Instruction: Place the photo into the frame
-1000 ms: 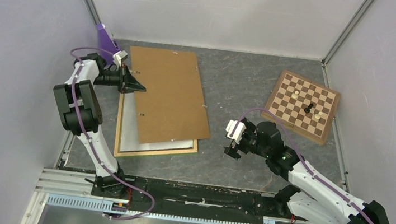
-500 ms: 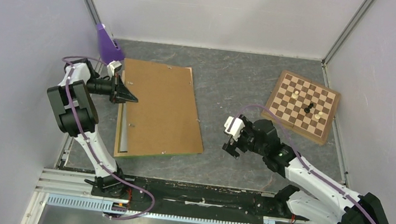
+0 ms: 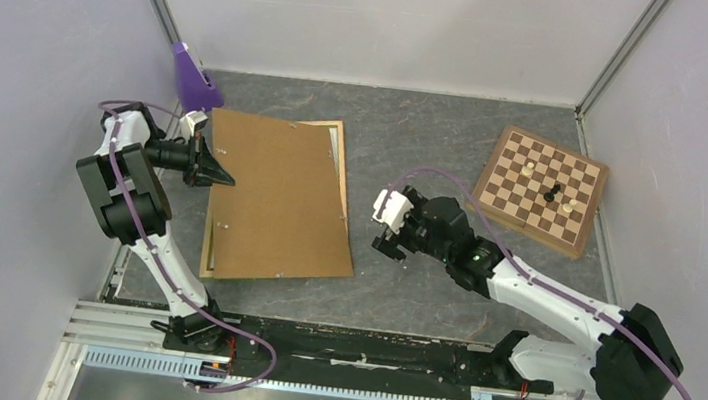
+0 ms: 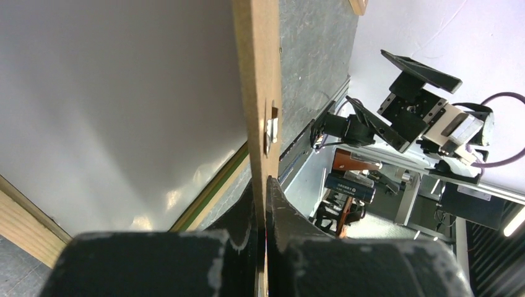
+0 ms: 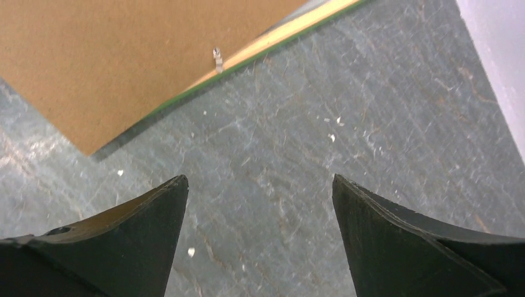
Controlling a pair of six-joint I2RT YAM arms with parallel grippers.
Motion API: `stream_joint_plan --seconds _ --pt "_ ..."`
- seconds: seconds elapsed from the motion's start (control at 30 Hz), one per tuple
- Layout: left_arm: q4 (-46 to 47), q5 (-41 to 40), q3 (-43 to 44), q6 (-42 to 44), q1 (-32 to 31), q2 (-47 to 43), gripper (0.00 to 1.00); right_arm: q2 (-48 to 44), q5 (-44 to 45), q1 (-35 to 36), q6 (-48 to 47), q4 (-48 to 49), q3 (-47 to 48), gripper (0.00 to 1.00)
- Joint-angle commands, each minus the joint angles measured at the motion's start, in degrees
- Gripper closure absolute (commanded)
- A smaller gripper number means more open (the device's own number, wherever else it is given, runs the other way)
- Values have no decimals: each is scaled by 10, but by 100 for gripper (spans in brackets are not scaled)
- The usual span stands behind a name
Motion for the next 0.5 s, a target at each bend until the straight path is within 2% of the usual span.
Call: stream_joint_plan --seconds 0.0,0.17,0.47 --pt "41 -49 33 36 3 13 98 48 56 28 -1 69 52 11" --pt "30 -59 57 47 3 32 98 118 83 57 -5 91 91 12" --pt "11 -71 79 77 2 58 98 245 101 68 -43 100 178 16"
